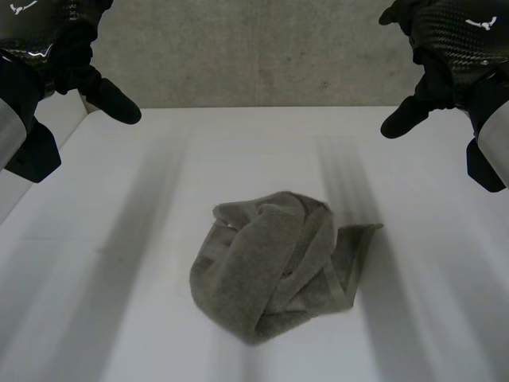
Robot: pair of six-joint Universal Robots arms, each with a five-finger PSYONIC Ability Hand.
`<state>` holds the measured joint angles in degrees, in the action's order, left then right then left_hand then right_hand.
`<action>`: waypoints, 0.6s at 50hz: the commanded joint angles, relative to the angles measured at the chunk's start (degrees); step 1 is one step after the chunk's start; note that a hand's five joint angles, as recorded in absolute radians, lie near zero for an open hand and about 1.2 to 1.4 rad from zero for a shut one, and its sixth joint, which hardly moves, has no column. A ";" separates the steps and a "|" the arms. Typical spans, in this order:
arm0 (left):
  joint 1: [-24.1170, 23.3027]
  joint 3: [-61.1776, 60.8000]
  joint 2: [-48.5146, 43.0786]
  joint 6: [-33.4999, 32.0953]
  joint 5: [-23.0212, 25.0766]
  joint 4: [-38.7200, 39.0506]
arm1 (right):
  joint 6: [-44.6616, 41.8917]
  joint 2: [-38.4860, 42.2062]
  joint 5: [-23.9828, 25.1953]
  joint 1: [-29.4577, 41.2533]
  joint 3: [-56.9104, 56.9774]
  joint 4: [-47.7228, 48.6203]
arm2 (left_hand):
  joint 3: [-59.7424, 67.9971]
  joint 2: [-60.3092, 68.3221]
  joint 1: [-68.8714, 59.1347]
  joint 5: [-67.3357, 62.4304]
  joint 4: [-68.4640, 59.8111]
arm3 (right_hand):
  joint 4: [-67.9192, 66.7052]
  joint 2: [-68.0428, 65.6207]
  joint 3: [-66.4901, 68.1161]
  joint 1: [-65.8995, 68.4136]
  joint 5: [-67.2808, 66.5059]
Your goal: Fold the laundry
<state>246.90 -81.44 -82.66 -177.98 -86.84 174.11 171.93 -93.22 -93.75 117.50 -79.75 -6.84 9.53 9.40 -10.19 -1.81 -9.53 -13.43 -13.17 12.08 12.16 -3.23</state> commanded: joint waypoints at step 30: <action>-11.97 11.48 -44.17 -18.19 15.82 4.31 | -8.46 20.71 1.20 -6.14 -4.36 -3.01 | 1.53 1.65 -0.86 0.76 -1.53 | 3.43 3.17 -2.08 -2.16 3.23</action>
<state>237.20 -73.95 -117.73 -189.82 -72.55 176.71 162.25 -72.09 -92.82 115.04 -79.90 -10.49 9.53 9.41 -10.19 -1.81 -9.52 -13.43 -13.17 12.08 12.16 -3.23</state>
